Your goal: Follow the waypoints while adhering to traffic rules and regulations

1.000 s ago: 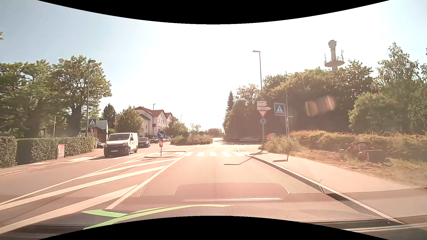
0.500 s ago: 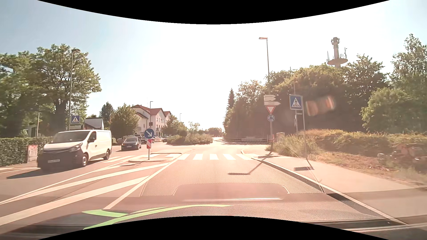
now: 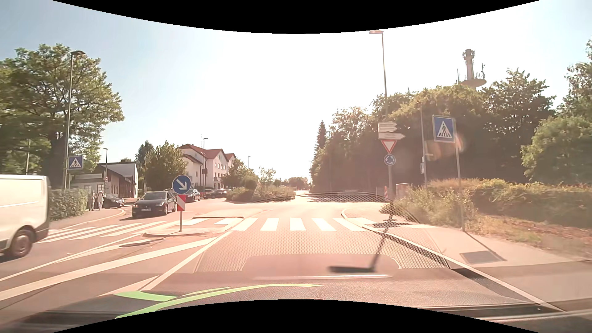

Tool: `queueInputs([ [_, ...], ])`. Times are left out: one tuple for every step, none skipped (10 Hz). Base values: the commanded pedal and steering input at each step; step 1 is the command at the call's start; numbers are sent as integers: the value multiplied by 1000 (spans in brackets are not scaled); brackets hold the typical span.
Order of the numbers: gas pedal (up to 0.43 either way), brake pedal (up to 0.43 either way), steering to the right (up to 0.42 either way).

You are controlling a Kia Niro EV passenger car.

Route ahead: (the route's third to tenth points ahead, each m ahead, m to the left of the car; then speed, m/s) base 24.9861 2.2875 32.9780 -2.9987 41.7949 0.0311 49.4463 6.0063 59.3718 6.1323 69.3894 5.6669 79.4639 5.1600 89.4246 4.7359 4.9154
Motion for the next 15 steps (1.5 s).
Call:
queueInputs([
  [0,0,-1],
  [0,0,-2],
  [0,0,-1],
  [0,0,-1],
  [0,0,-1],
  [0,0,-1],
  [0,0,-1],
  [0,0,-1],
  [0,0,-1],
  [0,0,-1],
  [0,0,-1],
  [0,0,-1],
  [0,6,0],
  [0,24,4],
  [0,49,6],
])
